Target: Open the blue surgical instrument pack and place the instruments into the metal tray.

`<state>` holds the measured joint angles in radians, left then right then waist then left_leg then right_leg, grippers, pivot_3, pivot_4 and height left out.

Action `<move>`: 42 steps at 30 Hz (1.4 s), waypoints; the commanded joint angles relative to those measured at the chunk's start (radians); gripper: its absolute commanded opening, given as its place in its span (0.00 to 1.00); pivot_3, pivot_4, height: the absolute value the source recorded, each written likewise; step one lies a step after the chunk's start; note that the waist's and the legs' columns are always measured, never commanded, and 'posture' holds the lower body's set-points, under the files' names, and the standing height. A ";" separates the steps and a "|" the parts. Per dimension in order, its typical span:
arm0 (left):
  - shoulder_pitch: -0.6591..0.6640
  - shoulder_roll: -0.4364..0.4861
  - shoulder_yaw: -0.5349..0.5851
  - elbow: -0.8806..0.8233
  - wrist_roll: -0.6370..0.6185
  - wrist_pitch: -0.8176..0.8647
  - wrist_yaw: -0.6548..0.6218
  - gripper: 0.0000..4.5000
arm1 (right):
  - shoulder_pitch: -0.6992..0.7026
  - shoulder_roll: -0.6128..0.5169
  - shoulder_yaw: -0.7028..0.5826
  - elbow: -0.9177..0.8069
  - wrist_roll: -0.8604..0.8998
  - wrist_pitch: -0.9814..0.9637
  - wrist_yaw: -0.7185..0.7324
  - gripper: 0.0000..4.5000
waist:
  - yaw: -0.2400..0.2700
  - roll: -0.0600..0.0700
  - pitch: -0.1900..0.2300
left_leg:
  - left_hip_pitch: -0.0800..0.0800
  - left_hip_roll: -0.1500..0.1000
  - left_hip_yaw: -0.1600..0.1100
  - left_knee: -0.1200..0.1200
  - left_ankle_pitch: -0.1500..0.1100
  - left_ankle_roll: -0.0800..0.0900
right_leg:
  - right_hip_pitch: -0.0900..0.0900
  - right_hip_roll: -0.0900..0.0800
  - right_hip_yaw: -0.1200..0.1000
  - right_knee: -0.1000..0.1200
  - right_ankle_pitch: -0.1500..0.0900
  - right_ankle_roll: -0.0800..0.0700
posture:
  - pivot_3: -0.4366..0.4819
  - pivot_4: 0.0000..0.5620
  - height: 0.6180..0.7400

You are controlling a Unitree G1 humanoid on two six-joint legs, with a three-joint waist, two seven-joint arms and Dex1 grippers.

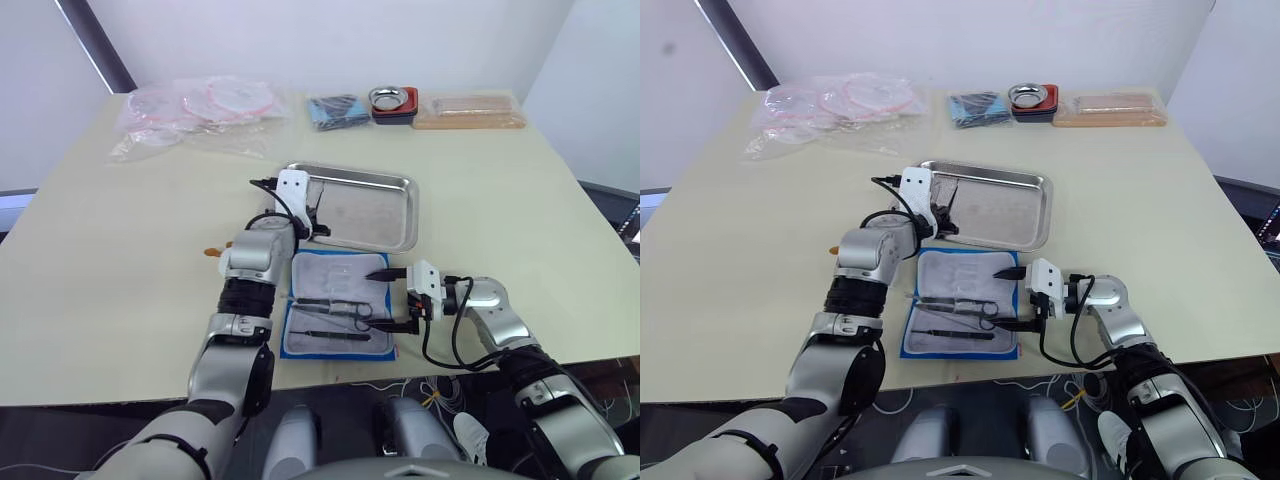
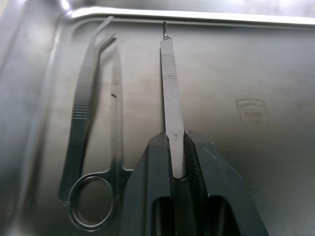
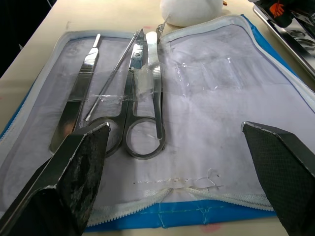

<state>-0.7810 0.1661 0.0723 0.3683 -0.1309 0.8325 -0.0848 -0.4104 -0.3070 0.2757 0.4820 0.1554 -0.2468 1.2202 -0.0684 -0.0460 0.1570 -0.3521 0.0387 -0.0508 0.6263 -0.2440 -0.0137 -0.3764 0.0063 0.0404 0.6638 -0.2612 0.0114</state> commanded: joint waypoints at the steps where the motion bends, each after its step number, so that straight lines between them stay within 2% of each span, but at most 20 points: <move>1: -0.015 -0.001 0.006 -0.007 0.005 -0.013 0.004 0.11 | 0.061 0.008 0.078 0.108 -0.092 0.028 -0.017 1.00 | 0.000 0.000 0.000 | 0.000 0.000 0.000 0.000 0.000 0.000 | 0.000 0.000 0.000 0.000 0.000 0.000 | 0.48 0.27 1.00; 2: -0.013 0.000 0.004 -0.008 0.007 -0.014 0.004 0.21 | 0.061 0.008 0.078 0.108 -0.092 0.028 -0.018 1.00 | 0.000 0.000 0.000 | 0.000 0.000 0.000 0.000 0.000 0.000 | 0.000 0.000 0.000 0.000 0.000 0.000 | 0.48 0.27 1.00; 3: -0.012 0.000 0.005 -0.010 0.007 -0.013 0.006 0.27 | 0.061 0.008 0.078 0.108 -0.092 0.028 -0.018 1.00 | 0.000 0.000 0.000 | 0.000 0.000 0.001 0.000 0.000 0.000 | 0.000 0.000 0.000 0.000 0.000 0.000 | 0.48 0.27 1.00; 4: -0.011 0.001 0.003 -0.013 0.011 -0.013 0.011 0.38 | 0.062 0.008 0.078 0.107 -0.092 0.028 -0.018 1.00 | 0.000 0.000 0.000 | 0.000 0.000 0.001 0.000 0.000 0.000 | 0.000 0.000 0.000 0.000 0.000 0.000 | 0.48 0.27 1.00; 5: -0.010 0.001 0.003 -0.017 0.012 -0.012 0.014 0.43 | 0.063 0.008 0.078 0.107 -0.091 0.028 -0.018 1.00 | 0.000 0.000 0.000 | 0.000 0.000 0.001 0.000 0.000 0.000 | 0.000 0.000 0.000 0.000 0.000 0.000 | 0.48 0.27 1.00; 6: -0.008 0.001 0.003 -0.022 0.012 -0.009 0.015 0.52 | 0.064 0.008 0.078 0.105 -0.091 0.028 -0.018 1.00 | 0.000 0.000 0.000 | 0.000 0.000 0.001 0.000 0.000 0.000 | 0.000 0.000 0.000 0.000 0.000 0.000 | 0.48 0.27 1.00; 19: 0.029 0.021 -0.028 -0.159 0.008 -0.023 -0.048 0.52 | 0.059 0.013 0.078 0.111 -0.093 0.023 -0.022 1.00 | -0.001 0.000 0.000 | 0.000 0.000 0.000 -0.001 0.000 -0.001 | 0.000 0.000 0.000 0.000 0.000 0.000 | 0.48 0.27 1.00; 21: 0.055 0.043 -0.045 -0.185 0.008 -0.107 -0.106 0.52 | 0.059 0.013 0.078 0.112 -0.093 0.023 -0.021 1.00 | -0.002 0.000 0.000 | 0.001 0.000 0.001 -0.002 0.000 -0.001 | 0.000 0.000 0.000 0.000 0.000 0.000 | 0.48 0.27 1.00; 26: 0.113 0.077 -0.062 -0.262 -0.016 -0.182 -0.214 0.52 | 0.064 0.015 0.077 0.114 -0.093 0.021 -0.021 1.00 | -0.002 0.000 0.000 | 0.005 0.000 0.002 -0.010 0.006 -0.010 | 0.000 0.000 0.000 -0.001 0.000 0.000 | 0.48 0.27 1.00; 28: 0.164 0.093 -0.071 -0.340 -0.055 -0.247 -0.310 0.52 | 0.067 0.016 0.075 0.109 -0.090 0.024 -0.022 1.00 | -0.002 0.000 0.000 | 0.005 0.000 0.002 -0.012 0.006 -0.010 | 0.000 0.000 0.001 -0.001 0.000 0.000 | 0.48 0.27 1.00; 34: 0.302 0.159 -0.083 -0.471 -0.117 -0.310 -0.473 0.52 | 0.074 0.012 0.073 0.105 -0.090 0.023 -0.022 1.00 | -0.003 0.000 0.000 | 0.006 0.000 0.002 -0.012 0.006 -0.010 | 0.000 0.000 0.001 -0.001 0.000 0.000 | 0.48 0.27 1.00; 39: 0.389 0.229 -0.064 -0.539 -0.175 -0.328 -0.588 0.52 | 0.075 0.011 0.073 0.102 -0.091 0.025 -0.022 1.00 | -0.001 0.000 0.001 | 0.005 0.001 0.001 -0.013 0.006 -0.010 | -0.001 0.000 0.002 -0.002 -0.002 -0.003 | 0.48 0.27 1.00; 42: 0.461 0.316 -0.039 -0.573 -0.228 -0.360 -0.713 0.52 | 0.074 0.011 0.074 0.102 -0.091 0.027 -0.023 1.00 | -0.003 0.002 0.002 | 0.006 0.001 0.001 -0.013 0.006 -0.010 | -0.001 -0.001 0.003 -0.002 -0.003 -0.004 | 0.48 0.27 1.00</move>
<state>-0.3328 0.4575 -0.0021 -0.1570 -0.3243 0.5047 -0.7396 -0.4042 -0.2944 0.2764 0.4814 0.1471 -0.2649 1.2078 -0.0718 -0.0440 0.1587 -0.3464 0.0402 -0.0490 0.6128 -0.2384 -0.0238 -0.3773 0.0057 0.0434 0.6615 -0.2640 0.0068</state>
